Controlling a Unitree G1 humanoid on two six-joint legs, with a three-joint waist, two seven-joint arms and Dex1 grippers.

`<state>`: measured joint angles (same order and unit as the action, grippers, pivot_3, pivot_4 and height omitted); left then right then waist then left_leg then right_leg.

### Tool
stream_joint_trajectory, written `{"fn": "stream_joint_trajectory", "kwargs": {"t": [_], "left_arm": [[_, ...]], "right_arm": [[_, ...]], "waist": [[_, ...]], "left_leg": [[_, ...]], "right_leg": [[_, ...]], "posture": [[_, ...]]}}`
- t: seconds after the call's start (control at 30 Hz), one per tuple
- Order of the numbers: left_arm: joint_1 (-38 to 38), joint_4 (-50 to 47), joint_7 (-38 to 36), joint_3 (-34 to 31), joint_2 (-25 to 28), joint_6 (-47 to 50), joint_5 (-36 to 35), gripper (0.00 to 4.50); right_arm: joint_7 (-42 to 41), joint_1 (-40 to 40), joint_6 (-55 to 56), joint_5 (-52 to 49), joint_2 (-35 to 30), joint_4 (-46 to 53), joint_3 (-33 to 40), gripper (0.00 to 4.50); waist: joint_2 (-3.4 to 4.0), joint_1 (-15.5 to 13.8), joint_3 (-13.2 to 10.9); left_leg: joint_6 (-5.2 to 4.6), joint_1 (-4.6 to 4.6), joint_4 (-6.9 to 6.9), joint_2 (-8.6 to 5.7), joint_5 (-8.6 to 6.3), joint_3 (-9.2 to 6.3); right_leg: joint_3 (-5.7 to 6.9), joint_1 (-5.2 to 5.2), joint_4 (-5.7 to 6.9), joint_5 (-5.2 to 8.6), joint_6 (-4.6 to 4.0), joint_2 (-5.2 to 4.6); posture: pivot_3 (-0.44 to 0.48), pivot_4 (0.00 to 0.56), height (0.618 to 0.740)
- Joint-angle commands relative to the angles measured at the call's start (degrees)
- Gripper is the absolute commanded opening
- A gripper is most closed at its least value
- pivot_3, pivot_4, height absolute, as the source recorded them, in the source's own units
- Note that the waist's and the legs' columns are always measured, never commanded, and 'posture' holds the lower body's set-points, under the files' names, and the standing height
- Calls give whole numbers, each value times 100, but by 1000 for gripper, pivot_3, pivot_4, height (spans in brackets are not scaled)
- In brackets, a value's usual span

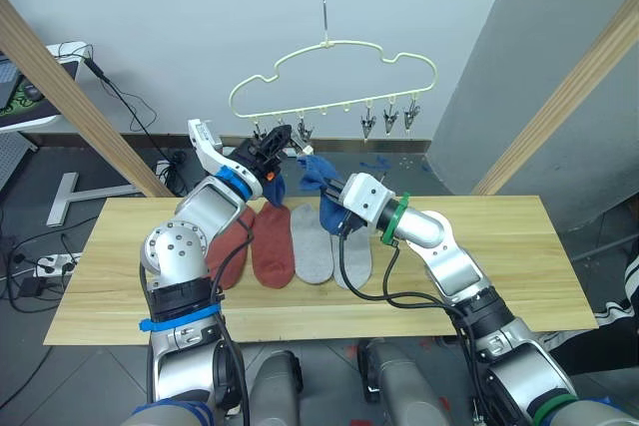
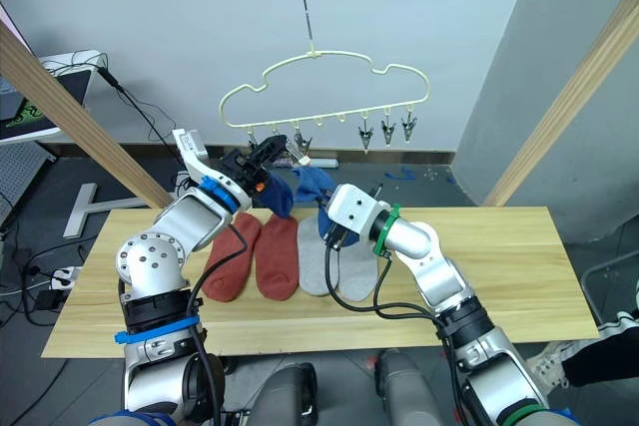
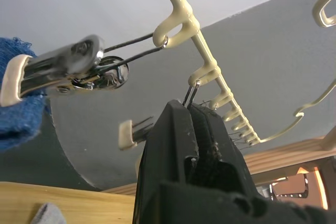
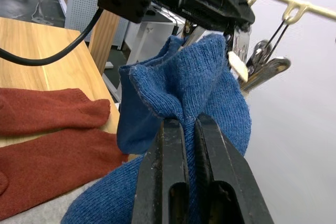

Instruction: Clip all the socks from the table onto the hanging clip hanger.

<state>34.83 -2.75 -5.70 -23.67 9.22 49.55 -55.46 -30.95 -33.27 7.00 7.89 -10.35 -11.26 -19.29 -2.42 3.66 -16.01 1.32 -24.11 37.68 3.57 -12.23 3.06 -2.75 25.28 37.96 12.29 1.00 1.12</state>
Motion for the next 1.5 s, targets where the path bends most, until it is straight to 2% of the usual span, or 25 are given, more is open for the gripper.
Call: {"fn": "stream_joint_trajectory", "kwargs": {"t": [0.03,0.4,0.5,0.7,0.87,0.97,1.07,1.2,1.4,1.5], "left_arm": [[-123,-113,102,60,34,64,-41,0],[-167,-255,91,153,149,-23,-22,0],[-196,-298,82,152,172,-25,-62,801],[-221,-376,95,140,170,61,-224,2849],[-245,-490,92,55,318,201,-382,4341],[-355,-702,5,-6,571,423,-634,4462],[-449,-810,-38,-6,773,520,-773,4500],[-649,-1006,-98,-38,1104,617,-832,4500],[-1043,-1533,-578,497,1734,447,-276,4500],[-1121,-1647,-803,771,1871,226,83,4500]], "right_arm": [[47,-223,144,-18,78,40,70,35],[103,-389,229,-40,188,-161,95,35],[97,-385,234,-51,180,-163,97,0],[95,-390,235,-71,190,-169,102,0],[24,-364,81,-204,284,-121,111,0],[-146,-257,-589,-778,582,81,267,0],[-210,-188,-1244,-1175,797,243,429,775],[-353,-131,-1836,-1494,856,414,495,2213],[-431,72,-2265,-1581,633,728,541,4405],[-432,167,-2357,-1597,529,862,579,4459]], "waist": [[0,-2,0],[0,-33,0],[0,-39,0],[0,-69,-1],[-1,-81,-1],[-2,-79,-2],[-1,-91,-2],[0,-142,-3],[1,-197,-4],[2,-215,-4]], "left_leg": [[0,0,0,0,0,-1],[1,1,-42,-2,1,3],[2,7,-65,-2,1,5],[2,-17,-74,-1,1,0],[3,-28,-72,-2,2,1],[4,-29,-71,0,2,0],[4,-30,-73,6,2,-8],[5,-33,-72,5,3,-16],[5,-43,-73,3,3,-12],[5,-51,-73,2,3,-12]], "right_leg": [[1,0,0,0,0,0],[-1,4,-27,1,-1,-2],[0,5,-35,1,-1,-4],[7,27,-35,1,-1,-17],[7,36,-36,2,-1,-18],[7,35,-37,2,-1,-19],[14,36,-35,2,-1,-24],[20,37,-34,2,-1,-25],[15,50,-37,6,-7,-26],[19,54,-38,11,-11,-28]], "posture": [[-8,263,740],[-2,267,740],[-2,267,740],[-2,267,740],[9,271,740],[9,271,740],[13,270,740],[21,271,740],[25,272,740],[29,273,740]]}}
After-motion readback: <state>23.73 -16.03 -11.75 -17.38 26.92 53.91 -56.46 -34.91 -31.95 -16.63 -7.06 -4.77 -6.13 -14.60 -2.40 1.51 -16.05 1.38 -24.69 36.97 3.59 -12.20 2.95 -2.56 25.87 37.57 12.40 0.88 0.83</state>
